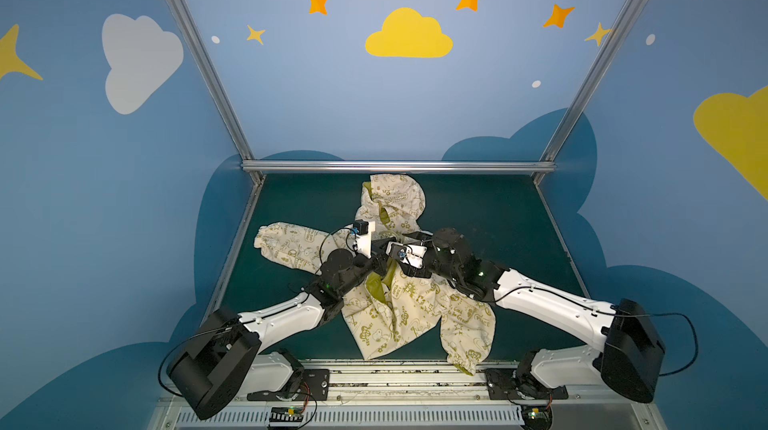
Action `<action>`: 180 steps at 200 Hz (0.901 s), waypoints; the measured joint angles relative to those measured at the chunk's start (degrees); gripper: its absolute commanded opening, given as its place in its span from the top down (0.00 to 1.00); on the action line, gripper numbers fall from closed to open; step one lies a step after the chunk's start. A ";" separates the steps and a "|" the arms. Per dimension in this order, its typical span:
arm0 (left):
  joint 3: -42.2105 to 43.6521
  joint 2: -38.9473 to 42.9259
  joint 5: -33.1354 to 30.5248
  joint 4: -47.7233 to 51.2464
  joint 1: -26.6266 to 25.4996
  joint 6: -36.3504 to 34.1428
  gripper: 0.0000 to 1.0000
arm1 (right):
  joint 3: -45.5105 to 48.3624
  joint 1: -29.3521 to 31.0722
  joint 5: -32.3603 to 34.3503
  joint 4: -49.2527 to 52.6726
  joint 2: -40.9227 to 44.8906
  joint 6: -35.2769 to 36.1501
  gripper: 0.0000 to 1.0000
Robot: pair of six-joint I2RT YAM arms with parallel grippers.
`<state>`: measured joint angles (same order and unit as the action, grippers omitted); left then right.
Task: Zip up the jacket
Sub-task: 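Grasp the zipper slider with the right gripper while the left holds the hem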
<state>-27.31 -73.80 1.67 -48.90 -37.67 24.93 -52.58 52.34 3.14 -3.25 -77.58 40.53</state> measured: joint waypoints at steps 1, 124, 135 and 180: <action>0.00 0.00 0.00 0.00 0.00 0.00 0.97 | 0.00 -0.02 -0.02 0.00 0.00 -0.02 0.33; 0.00 0.07 -0.20 0.02 0.00 0.02 0.97 | -1.01 -0.74 -1.44 -0.44 -0.72 -2.16 0.63; 0.00 0.22 -0.24 0.02 0.00 0.00 0.97 | -1.01 -0.76 -1.55 -0.42 -0.70 -2.21 0.64; 0.07 0.83 -0.61 0.02 0.00 0.00 0.97 | -1.01 -0.98 -2.21 -0.42 -0.04 -2.60 0.74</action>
<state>-27.24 -72.97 1.06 -48.88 -37.67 24.93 -53.58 51.35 0.93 -3.66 -77.62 37.93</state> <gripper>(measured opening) 0.048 0.284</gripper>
